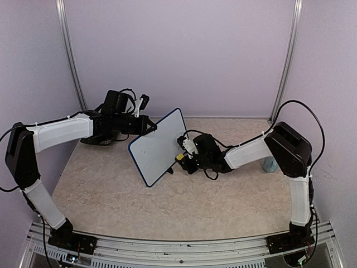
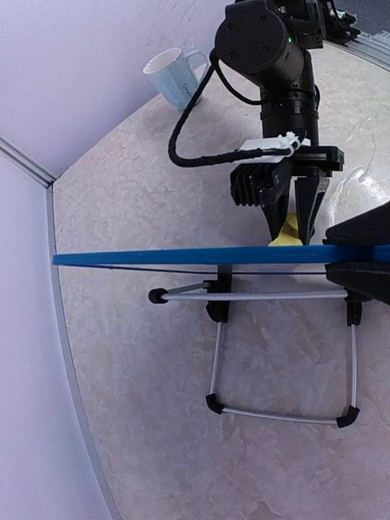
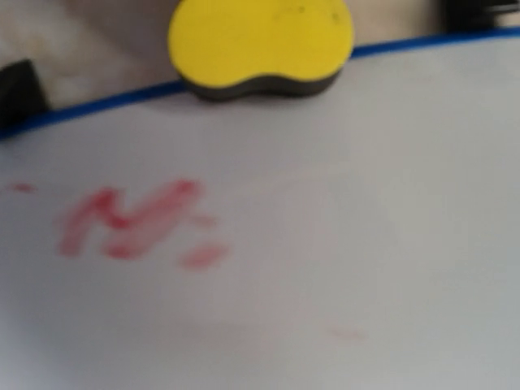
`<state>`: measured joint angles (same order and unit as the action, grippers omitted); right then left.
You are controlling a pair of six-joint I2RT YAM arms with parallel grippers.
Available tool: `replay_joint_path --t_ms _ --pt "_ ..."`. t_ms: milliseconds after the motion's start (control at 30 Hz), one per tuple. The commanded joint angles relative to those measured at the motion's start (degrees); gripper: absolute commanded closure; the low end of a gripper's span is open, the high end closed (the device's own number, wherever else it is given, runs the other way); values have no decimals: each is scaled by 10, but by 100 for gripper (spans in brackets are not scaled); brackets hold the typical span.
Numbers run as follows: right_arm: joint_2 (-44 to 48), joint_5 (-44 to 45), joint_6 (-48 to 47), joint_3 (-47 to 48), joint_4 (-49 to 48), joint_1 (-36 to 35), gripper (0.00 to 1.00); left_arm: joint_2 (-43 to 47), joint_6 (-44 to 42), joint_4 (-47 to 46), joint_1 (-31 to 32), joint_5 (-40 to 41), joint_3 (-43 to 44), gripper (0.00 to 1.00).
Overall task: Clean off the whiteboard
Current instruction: Erase the whiteboard at the center of the board.
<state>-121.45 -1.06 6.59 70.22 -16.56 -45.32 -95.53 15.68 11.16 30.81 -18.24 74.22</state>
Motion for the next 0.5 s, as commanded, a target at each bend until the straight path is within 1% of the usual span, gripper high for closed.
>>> replay_joint_path --t_ms 0,200,333,467 --pt "59 -40 -22 -3 -35 -24 100 -14 -1 65 17 -45 -8 100" --pt "74 -35 -31 14 -33 -34 100 -11 -2 64 19 -43 -9 100" --pt "54 -19 -32 33 -10 -35 100 -8 -2 64 20 -43 -9 100" --pt "37 -24 -29 28 -10 -34 100 -6 -2 65 20 -41 -9 100"
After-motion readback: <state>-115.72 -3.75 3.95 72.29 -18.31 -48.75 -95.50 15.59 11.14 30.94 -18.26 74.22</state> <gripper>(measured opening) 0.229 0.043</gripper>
